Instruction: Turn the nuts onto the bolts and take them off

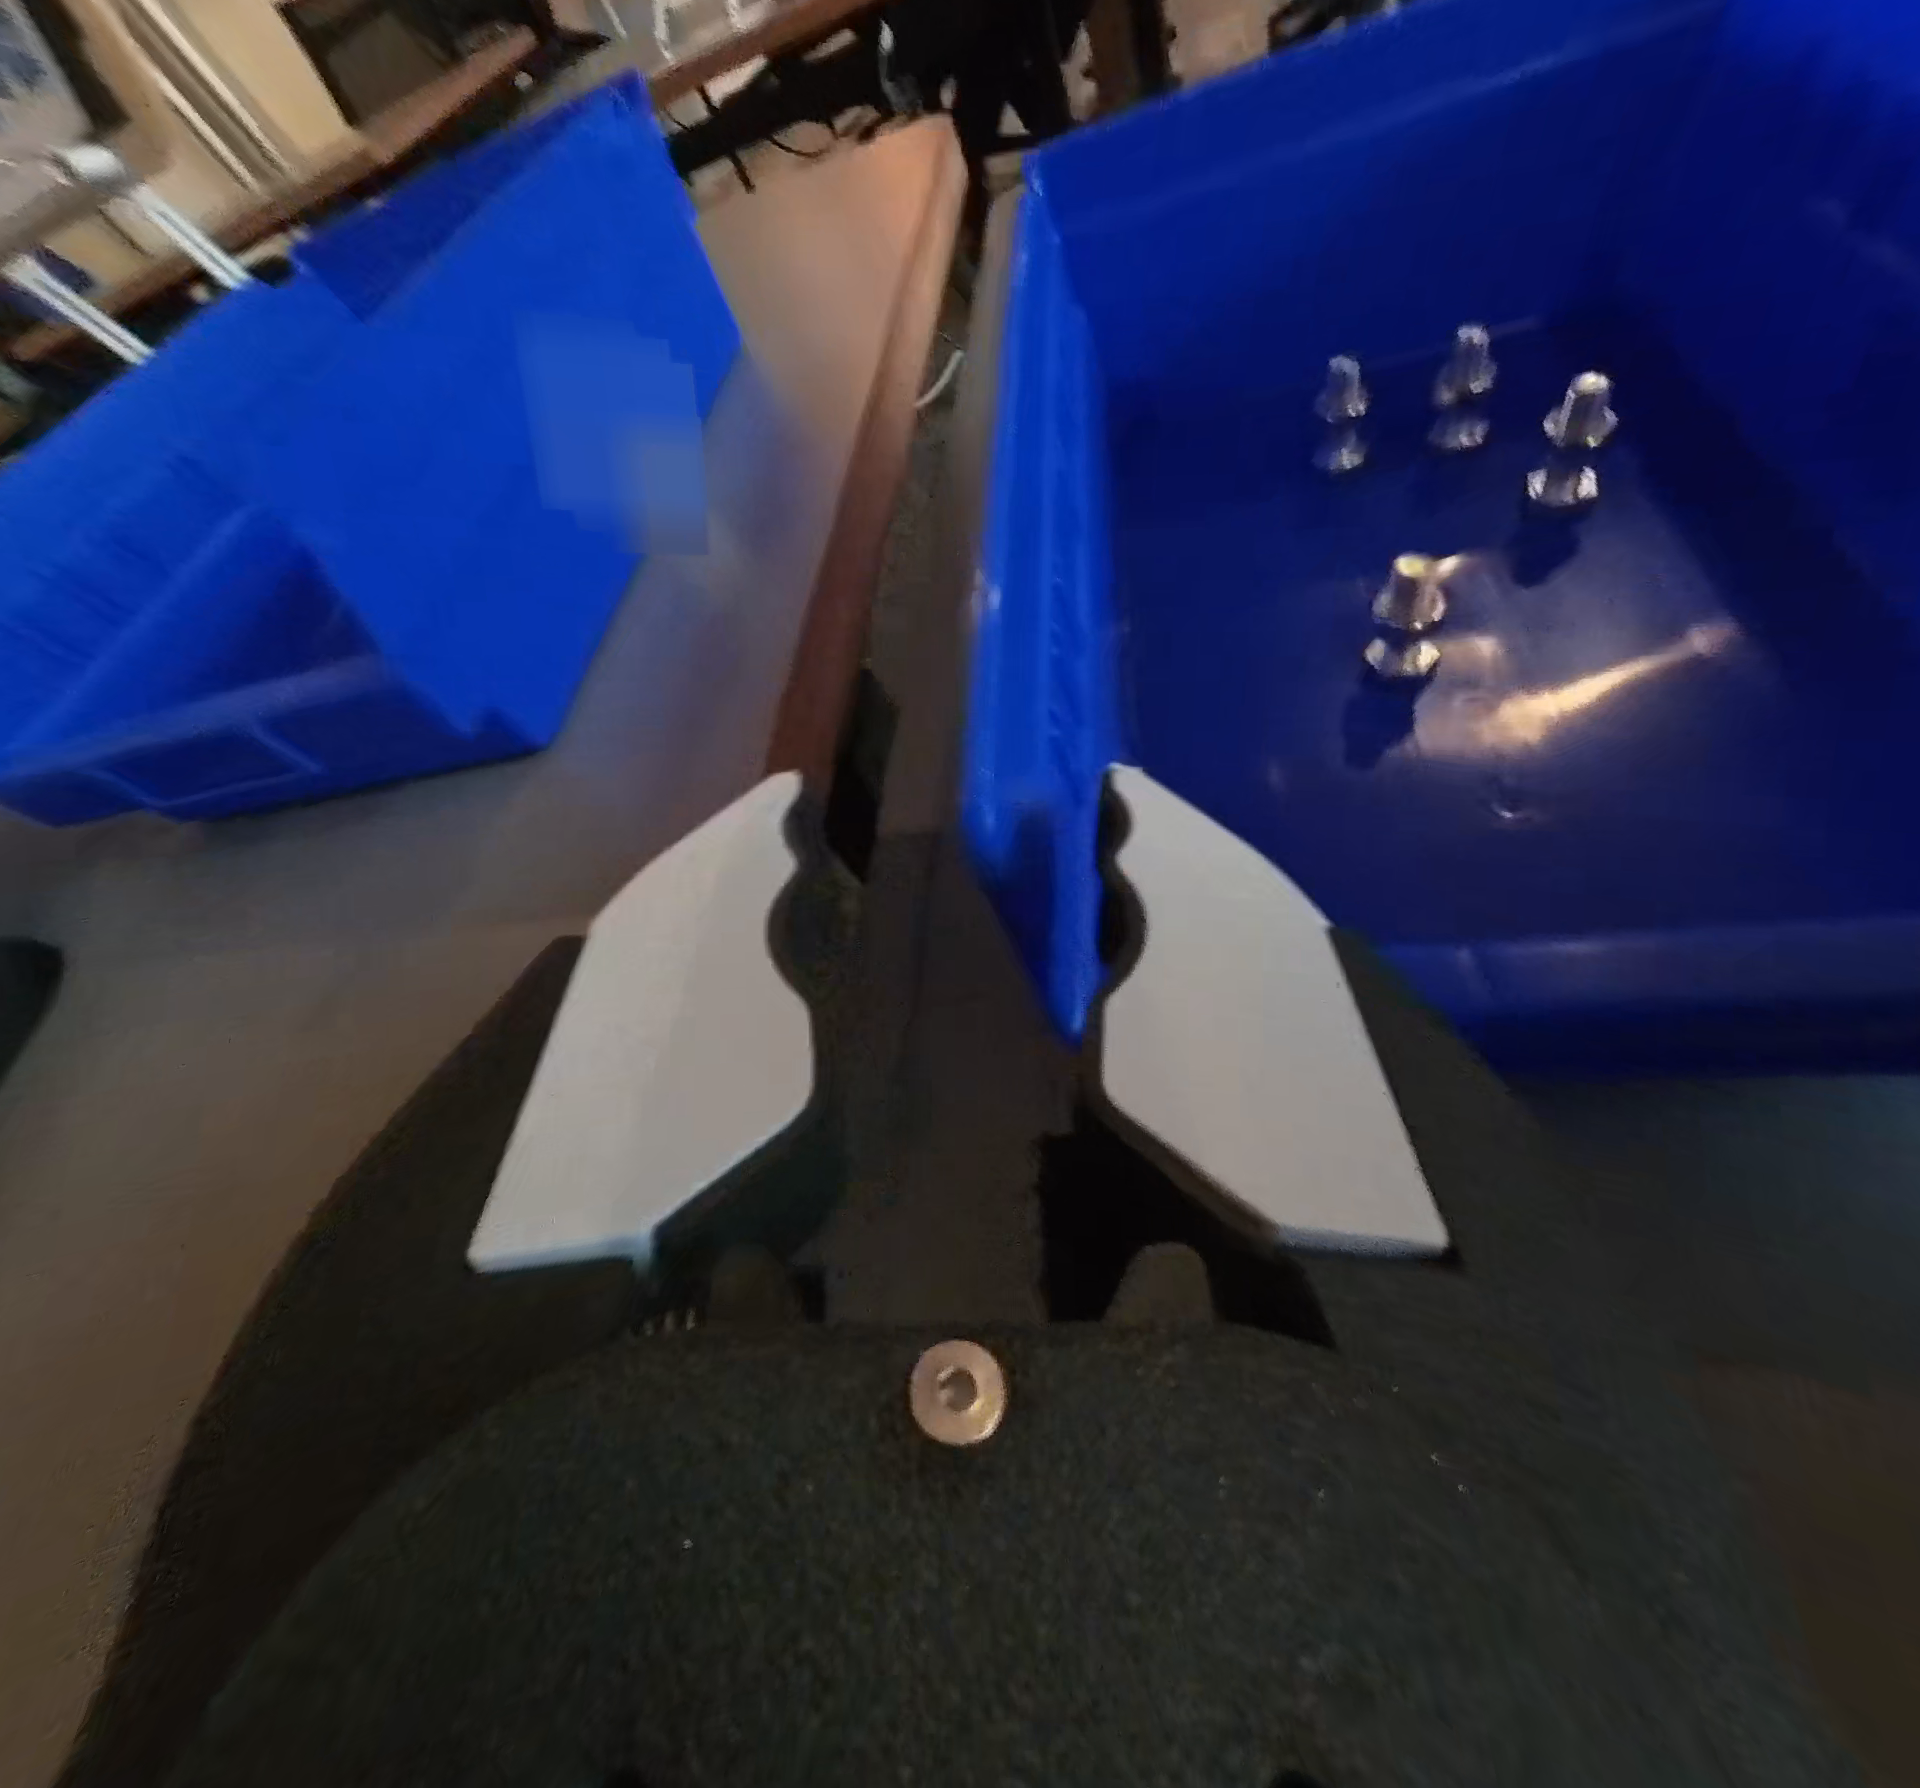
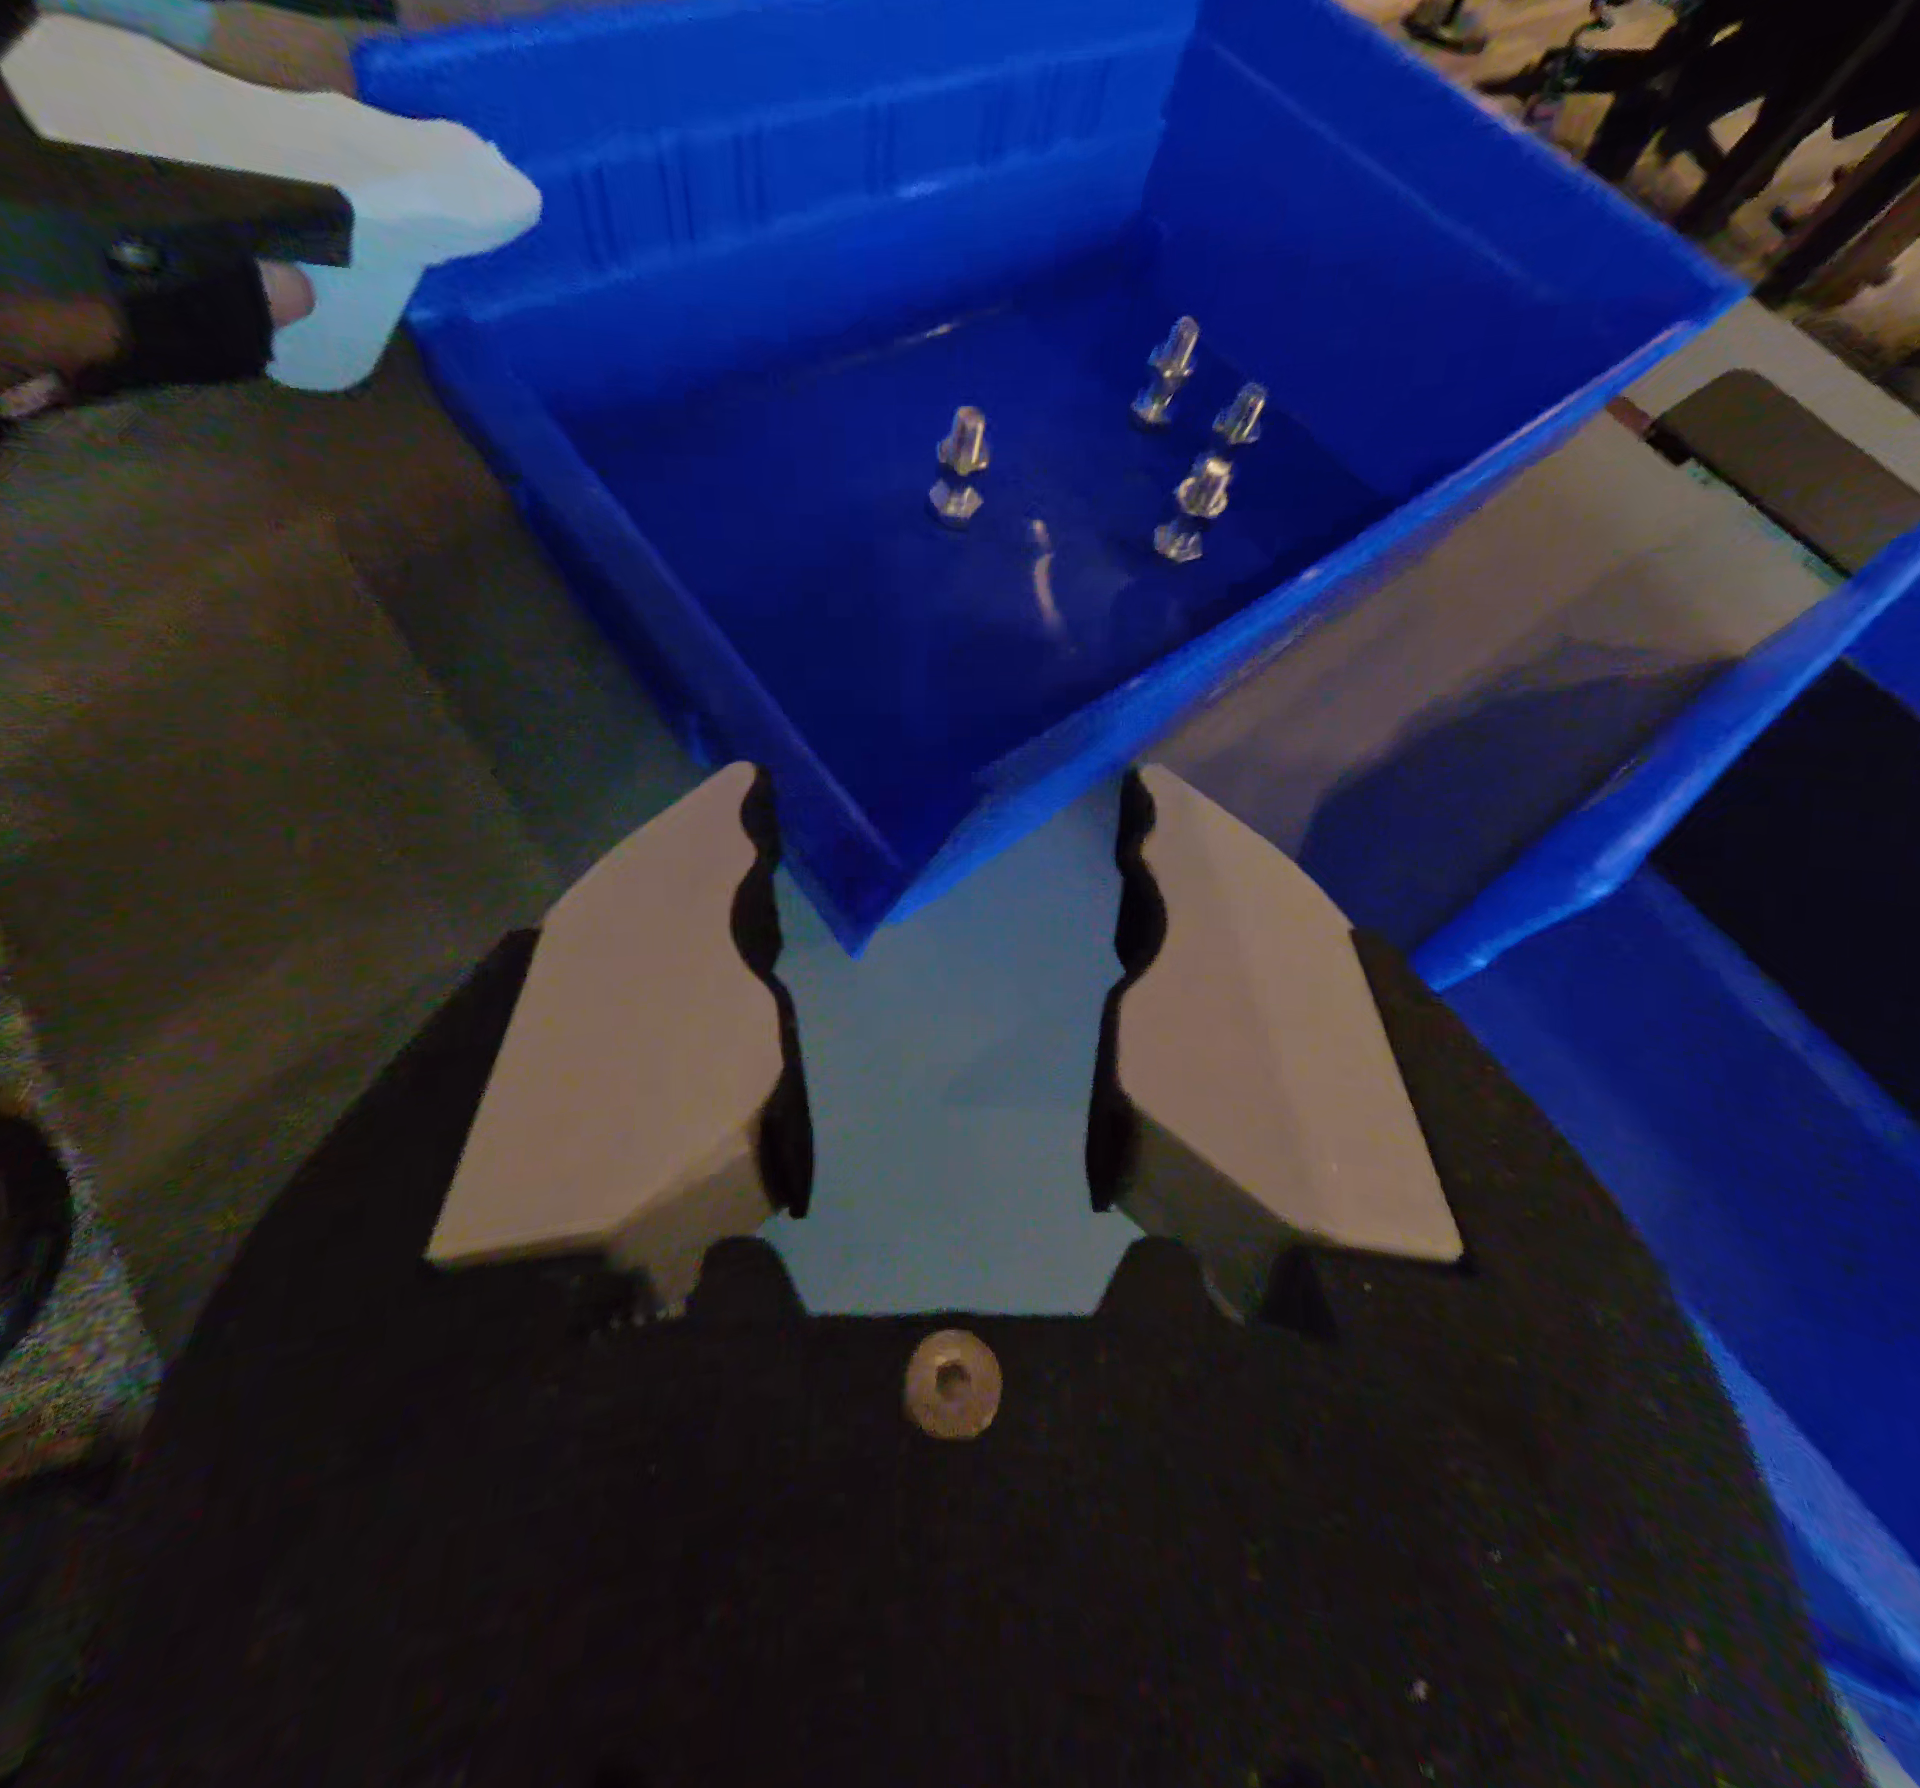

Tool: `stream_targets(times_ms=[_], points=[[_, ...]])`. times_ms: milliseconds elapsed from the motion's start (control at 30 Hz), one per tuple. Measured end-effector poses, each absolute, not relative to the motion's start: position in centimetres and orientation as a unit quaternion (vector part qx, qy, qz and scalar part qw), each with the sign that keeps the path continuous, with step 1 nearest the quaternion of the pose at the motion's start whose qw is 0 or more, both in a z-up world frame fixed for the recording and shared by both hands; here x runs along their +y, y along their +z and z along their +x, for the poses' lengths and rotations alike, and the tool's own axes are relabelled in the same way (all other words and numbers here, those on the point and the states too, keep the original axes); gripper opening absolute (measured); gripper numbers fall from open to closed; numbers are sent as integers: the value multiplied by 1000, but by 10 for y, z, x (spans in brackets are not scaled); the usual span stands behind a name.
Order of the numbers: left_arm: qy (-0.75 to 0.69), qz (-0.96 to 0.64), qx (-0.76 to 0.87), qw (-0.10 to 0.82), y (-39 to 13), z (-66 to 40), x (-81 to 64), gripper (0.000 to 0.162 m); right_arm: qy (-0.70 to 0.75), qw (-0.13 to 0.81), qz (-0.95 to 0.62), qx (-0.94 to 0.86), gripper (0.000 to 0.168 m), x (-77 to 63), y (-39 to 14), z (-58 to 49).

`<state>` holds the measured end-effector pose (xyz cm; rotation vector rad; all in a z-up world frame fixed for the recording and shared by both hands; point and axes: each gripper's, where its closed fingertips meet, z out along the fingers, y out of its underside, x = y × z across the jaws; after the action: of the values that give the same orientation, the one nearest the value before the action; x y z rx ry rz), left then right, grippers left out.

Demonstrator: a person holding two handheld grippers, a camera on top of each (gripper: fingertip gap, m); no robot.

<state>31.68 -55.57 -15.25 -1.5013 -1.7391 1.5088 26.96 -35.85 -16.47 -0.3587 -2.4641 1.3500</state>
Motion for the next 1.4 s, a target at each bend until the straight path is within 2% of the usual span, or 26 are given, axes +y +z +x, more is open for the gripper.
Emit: stream_targets(times_ms=[67, 200, 367, 500, 700, 1033, 1100, 1200, 1300, 1333, 1400], points=[[548, -523, -621, 202, -137, 320, -555, 62, 486, 154, -122, -851, 65, -352, -151, 269], [556, -523, -596, 250, -105, 312, -522, 66, 504, 161, -128, -839, 82, -326, -124, 259], [547, -554, -541, 318, -67, 282, -441, 65, 510, 192, -173, -821, 91, -263, -102, 218], [517, -577, -514, 369, -55, 246, -377, 62, 506, 209, -240, -802, 92, -200, -94, 172], [457, -612, -509, 397, -76, 193, -314, 62, 489, 218, -322, -781, 92, -129, -114, 121], [378, -650, -574, 324, -143, 148, -299, 60, 437, 150, -364, -809, 93, -118, -164, 93], [367, -657, -584, 306, -153, 143, -300, 59, 425, 139, -357, -820, 89, -121, -170, 91], [354, -666, -597, 273, -164, 141, -303, 49, 411, 142, -342, -833, 70, -122, -175, 88], [352, -669, -607, 247, -171, 139, -306, 35, 403, 136, -339, -839, 65, -122, -179, 85], [354, -668, -610, 238, -173, 139, -308, 22, 397, 131, -338, -843, 60, -123, -182, 86], [352, -669, -612, 233, -176, 138, -307, 13, 394, 119, -338, -846, 52, -125, -188, 87]])
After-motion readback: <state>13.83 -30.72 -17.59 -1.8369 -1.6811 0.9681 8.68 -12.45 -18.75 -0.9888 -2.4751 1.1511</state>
